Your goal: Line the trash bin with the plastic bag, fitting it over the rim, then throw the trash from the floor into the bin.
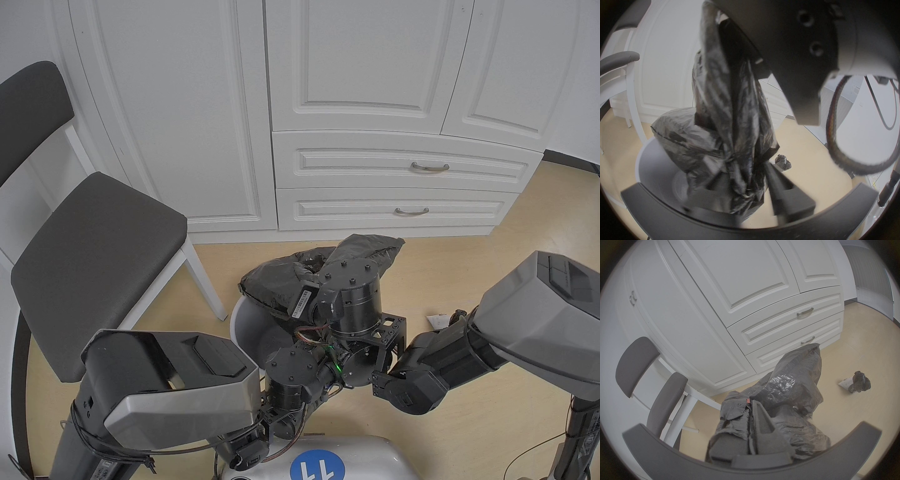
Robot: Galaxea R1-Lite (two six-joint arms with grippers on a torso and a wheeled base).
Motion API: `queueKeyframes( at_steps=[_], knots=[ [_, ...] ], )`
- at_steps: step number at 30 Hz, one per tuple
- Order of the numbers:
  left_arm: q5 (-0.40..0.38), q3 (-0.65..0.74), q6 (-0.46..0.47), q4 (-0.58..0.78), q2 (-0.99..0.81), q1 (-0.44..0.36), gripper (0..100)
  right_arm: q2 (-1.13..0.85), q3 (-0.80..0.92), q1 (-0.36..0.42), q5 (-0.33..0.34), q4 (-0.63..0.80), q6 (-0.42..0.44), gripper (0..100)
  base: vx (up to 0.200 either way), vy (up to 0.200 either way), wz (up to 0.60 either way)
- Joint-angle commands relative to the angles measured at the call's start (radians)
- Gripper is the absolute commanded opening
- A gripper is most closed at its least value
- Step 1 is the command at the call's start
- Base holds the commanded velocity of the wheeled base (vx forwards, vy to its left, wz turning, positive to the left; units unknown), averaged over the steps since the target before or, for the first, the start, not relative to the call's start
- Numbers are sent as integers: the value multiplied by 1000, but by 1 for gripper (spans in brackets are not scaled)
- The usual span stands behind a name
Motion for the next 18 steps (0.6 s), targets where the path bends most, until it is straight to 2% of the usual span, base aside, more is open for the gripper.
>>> queueKeyframes(
  at_steps=[1, 14, 15, 18],
  knots=[
    [6, -2, -1, -1, 5, 4, 0, -2, 0, -1, 0, -2, 0, 0, 0, 0, 0],
    [1, 78, 2, -2, -76, 50, 0, -25, 2, -27, -15, 4, -9, 0, 0, 0, 0],
    [-23, 108, 4, -4, -99, 56, 0, -27, 3, -30, -15, 4, -14, 100, 0, 0, 0],
    [-65, 144, 4, -2, -122, 59, 0, -39, 12, -35, -15, 11, -17, 100, 0, 0, 0]
  ],
)
